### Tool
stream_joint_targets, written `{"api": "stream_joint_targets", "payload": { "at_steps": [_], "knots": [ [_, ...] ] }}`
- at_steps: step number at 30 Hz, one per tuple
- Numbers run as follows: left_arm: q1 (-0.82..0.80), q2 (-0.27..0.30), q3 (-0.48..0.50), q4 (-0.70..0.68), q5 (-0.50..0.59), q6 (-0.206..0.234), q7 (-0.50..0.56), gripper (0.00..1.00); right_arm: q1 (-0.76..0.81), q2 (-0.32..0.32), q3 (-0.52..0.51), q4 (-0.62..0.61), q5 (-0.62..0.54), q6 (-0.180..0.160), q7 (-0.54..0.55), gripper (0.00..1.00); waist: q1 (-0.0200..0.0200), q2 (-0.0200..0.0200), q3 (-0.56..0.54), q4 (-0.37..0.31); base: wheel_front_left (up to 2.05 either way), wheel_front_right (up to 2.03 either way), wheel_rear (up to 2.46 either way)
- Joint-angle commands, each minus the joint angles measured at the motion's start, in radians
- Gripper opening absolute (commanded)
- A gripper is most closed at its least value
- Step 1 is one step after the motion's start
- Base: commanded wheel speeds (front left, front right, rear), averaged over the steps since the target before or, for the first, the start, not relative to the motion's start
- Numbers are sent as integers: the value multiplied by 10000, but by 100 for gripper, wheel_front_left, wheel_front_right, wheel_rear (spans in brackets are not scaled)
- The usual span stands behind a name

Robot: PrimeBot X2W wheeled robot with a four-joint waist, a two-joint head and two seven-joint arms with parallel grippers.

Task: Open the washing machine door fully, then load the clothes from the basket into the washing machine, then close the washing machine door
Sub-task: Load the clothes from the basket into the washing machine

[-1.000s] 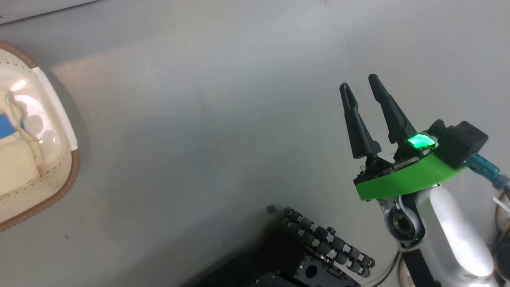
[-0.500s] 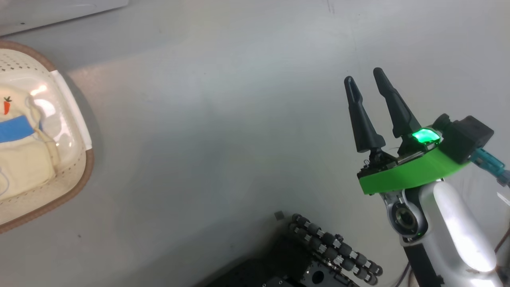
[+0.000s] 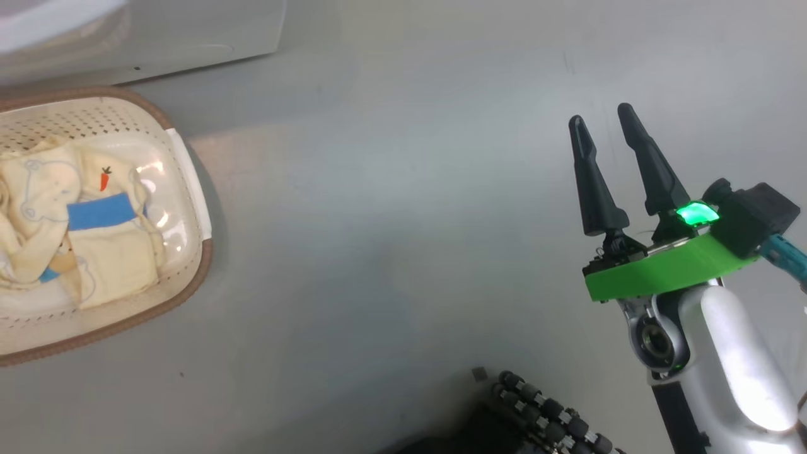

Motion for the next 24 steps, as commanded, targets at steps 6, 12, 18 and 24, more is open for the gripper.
{"api": "stream_joint_targets", "payload": {
  "at_steps": [6, 12, 18, 24],
  "knots": [
    [2576, -155, 516, -1424, -265, 609, -1641, 100, 594, -102, -247, -157, -498, 35, -66, 100, 1, 0, -1016, 774, 0, 0, 0],
    [4680, -897, 442, -2869, -169, 1308, -2376, 100, 866, -102, -587, -114, -965, 35, -66, 100, 1, 0, -1655, 1337, 0, 0, 0],
    [6759, -1574, 423, -4380, 143, 2060, -2601, 100, 1171, -102, -849, -176, -1297, 35, 115, 100, 1, 0, -2359, 1764, 0, 0, 0],
    [8737, -2268, 420, -5751, 535, 2610, -2638, 100, 1542, -102, -1005, -340, -1647, 35, 497, 100, 1, 0, -3111, 2146, 0, 0, 0]
  ]
}}
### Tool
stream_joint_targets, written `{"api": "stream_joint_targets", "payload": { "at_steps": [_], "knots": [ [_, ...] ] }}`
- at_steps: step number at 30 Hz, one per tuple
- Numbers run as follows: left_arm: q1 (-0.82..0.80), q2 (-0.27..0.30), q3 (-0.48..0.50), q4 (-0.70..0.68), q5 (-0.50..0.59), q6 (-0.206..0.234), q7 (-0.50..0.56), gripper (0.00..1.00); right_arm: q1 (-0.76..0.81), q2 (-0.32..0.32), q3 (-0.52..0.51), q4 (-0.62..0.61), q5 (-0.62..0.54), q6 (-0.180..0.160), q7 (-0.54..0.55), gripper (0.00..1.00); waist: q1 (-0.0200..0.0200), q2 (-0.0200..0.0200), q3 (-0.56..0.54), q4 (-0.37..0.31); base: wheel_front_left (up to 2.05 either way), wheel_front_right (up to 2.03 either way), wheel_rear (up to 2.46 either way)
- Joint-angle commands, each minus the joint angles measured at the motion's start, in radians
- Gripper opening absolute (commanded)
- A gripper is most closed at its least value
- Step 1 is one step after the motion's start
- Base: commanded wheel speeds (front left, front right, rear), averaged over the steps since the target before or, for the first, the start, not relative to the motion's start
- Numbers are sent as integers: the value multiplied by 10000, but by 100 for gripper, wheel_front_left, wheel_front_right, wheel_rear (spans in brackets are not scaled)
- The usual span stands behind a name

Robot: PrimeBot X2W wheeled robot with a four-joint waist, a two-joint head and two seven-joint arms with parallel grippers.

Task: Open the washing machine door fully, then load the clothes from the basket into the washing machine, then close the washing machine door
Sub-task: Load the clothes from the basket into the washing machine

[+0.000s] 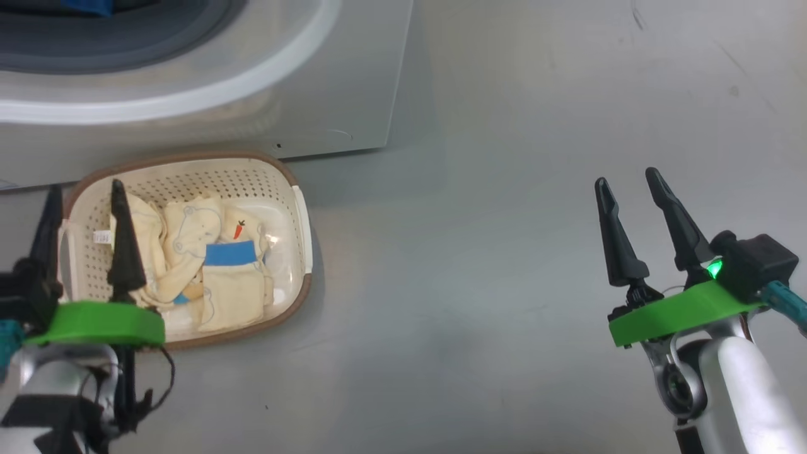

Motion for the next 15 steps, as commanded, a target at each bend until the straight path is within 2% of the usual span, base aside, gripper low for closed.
{"api": "stream_joint_targets", "payload": {
  "at_steps": [1, 15],
  "knots": [
    [81, 193, 372, -465, 155, 1340, -85, 100, 166, -100, 74, -392, -94, 35, 74, 100, 1, -1, -400, 325, 0, 0, 0],
    [2296, -749, 138, -1083, 810, 1595, -88, 100, 1036, -100, -195, -940, -666, 35, 890, 100, 1, -1, -1899, 1101, 0, 0, 0]
  ]
}}
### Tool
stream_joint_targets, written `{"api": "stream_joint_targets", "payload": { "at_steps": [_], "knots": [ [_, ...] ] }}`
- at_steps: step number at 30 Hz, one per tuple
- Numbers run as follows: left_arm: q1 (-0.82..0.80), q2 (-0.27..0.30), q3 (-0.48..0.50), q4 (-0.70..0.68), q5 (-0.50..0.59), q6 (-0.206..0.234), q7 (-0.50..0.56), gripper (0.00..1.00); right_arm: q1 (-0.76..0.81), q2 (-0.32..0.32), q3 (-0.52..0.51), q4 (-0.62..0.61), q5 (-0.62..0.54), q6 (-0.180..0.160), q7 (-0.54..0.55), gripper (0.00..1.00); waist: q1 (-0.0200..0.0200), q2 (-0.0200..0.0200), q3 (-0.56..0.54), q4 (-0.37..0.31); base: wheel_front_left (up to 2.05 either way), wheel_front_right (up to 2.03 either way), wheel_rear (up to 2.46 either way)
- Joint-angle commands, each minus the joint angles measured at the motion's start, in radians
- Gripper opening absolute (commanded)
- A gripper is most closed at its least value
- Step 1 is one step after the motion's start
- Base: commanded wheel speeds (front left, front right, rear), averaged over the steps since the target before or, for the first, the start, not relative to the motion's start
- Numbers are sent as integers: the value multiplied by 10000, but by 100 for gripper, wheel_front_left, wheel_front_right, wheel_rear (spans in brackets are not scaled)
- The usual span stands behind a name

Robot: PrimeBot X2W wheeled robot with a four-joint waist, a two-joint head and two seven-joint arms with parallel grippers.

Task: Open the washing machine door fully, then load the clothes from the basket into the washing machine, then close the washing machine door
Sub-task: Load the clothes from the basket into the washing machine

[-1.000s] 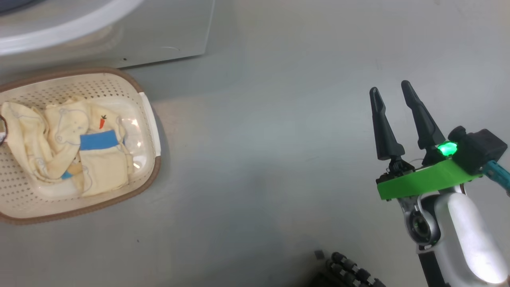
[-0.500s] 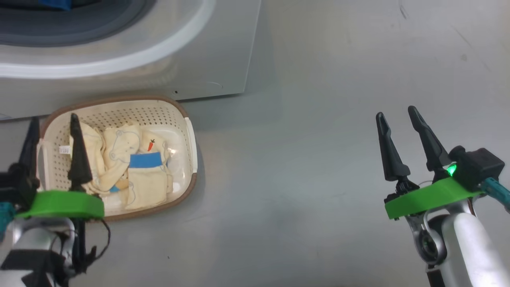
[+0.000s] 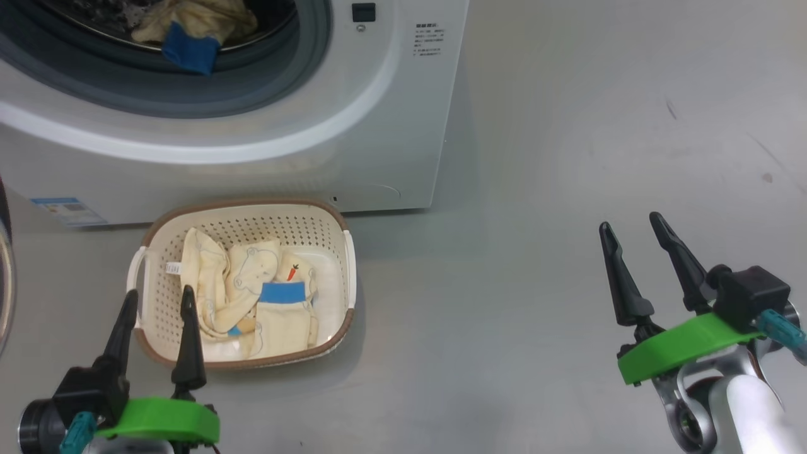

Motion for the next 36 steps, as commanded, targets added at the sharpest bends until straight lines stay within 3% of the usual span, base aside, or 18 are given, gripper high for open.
{"api": "stream_joint_targets", "payload": {
  "at_steps": [1, 16, 36],
  "knots": [
    [-144, 152, 374, -335, 141, 1593, -65, 100, -32, -100, 129, -382, -92, 35, 26, 100, 1, -1, -222, 195, 0, 0, 0],
    [694, -461, 396, -430, 267, 1587, -66, 100, 716, -100, -143, -924, -296, 35, 549, 100, 1, -1, -1205, 612, 0, 0, 0],
    [788, -973, 616, -385, 135, 1490, -66, 100, 1021, -100, -254, -1097, -195, 35, 666, 100, 1, -1, -1529, 688, 0, 0, 0]
  ]
}}
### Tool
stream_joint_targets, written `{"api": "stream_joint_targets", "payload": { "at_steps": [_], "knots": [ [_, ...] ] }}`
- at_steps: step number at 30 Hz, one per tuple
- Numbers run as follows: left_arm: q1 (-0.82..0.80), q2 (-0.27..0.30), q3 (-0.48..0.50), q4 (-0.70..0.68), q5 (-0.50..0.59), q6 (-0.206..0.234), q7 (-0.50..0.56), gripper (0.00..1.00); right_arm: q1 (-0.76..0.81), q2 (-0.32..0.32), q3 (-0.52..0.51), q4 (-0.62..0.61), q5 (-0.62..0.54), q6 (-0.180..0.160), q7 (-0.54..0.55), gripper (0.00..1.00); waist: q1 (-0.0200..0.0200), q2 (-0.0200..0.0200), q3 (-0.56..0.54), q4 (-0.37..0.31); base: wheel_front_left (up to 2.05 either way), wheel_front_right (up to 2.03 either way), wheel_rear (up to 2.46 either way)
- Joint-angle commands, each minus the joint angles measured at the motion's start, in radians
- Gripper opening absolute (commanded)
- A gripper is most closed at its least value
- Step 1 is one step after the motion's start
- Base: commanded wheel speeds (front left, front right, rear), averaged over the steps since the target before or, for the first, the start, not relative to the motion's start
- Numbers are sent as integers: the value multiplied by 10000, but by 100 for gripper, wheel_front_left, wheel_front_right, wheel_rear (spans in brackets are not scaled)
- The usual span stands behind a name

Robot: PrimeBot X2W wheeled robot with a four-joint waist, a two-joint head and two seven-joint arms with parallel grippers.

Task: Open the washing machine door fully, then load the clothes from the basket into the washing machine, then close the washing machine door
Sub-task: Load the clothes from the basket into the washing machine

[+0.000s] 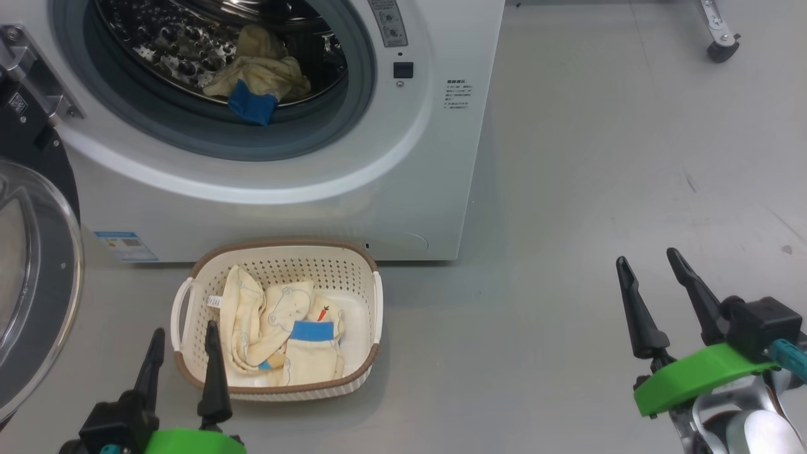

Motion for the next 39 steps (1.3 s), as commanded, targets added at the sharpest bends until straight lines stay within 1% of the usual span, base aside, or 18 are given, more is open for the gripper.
{"api": "stream_joint_targets", "payload": {
  "at_steps": [1, 14, 23, 30, 35, 39],
  "knots": [
    [-193, 31, 444, -267, -26, 1481, -66, 100, -91, -100, 211, -377, 45, 35, 47, 100, 0, 0, -16, 1, 0, 0, 0],
    [-271, -4, 553, -216, 44, 1389, -66, 100, -108, -100, 238, -369, 66, 35, 20, 100, 0, 0, 45, -64, 0, 0, 0],
    [-561, -18, 554, -20, 0, 1199, -66, 100, -190, -100, 302, -396, 67, 35, -13, 100, 0, 0, 305, -141, 0, 0, 0],
    [-1369, 38, 538, 415, -163, 850, -39, 100, -448, -100, 408, -503, 58, 35, -35, 100, 0, 0, 1019, -313, 0, 0, 0],
    [-2427, 173, 681, 926, -306, 588, -6, 100, -773, -100, 515, -502, 135, 35, -177, 100, 0, 0, 1797, -568, 0, 0, 0],
    [-3455, 399, 820, 1531, -391, 339, 69, 100, -1085, -100, 691, -374, 250, 35, -362, 100, 0, 0, 2370, -883, 0, 0, 0]
  ]
}}
